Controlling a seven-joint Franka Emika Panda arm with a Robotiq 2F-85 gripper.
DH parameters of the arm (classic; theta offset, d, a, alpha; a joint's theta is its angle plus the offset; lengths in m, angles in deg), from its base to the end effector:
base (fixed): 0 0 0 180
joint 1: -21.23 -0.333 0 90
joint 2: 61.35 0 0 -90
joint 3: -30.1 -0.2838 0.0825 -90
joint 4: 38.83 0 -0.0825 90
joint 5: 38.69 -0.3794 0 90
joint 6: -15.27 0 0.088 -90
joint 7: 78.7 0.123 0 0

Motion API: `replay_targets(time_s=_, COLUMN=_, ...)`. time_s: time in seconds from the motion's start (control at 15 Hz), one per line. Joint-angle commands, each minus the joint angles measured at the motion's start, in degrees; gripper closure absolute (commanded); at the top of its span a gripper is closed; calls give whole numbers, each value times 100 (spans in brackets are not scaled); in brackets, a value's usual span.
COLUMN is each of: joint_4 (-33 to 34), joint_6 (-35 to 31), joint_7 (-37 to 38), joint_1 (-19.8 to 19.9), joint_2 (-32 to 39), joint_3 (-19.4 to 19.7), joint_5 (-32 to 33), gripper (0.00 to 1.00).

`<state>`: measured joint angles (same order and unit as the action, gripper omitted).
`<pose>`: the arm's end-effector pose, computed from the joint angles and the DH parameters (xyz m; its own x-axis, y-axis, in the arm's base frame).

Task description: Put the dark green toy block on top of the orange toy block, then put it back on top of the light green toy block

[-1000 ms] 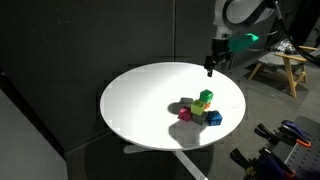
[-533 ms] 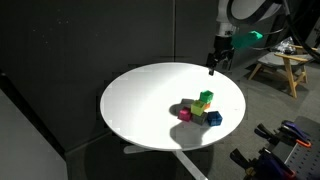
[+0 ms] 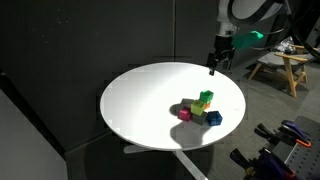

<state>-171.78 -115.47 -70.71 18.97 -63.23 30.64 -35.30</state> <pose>0.5005 0.0129 0.3088 0.9975 -0.0706 -0.0004 -0.0705 -0.9965 0.0448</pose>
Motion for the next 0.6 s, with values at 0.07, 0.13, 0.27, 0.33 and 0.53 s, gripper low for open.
replay_targets(time_s=0.07, joint_4=85, joint_6=-36, joint_7=-19, joint_1=58, joint_2=82, joint_3=-58, joint_5=-38, gripper=0)
replay_targets(time_s=0.13, joint_4=157, joint_6=-53, joint_7=-30, joint_1=60, joint_2=170, joint_3=-56, joint_5=-51, gripper=0)
replay_targets(time_s=0.27, joint_4=273, joint_6=-39, joint_7=-60, joint_1=67, joint_2=307, joint_3=-45, joint_5=-94, gripper=0)
replay_targets(time_s=0.33, joint_4=321, joint_6=-49, joint_7=-71, joint_1=73, joint_2=371, joint_3=-38, joint_5=-88, gripper=0)
replay_targets(time_s=0.53, joint_4=469, joint_6=-55, joint_7=-77, joint_1=103, joint_2=587, joint_3=-9, joint_5=-65, gripper=0)
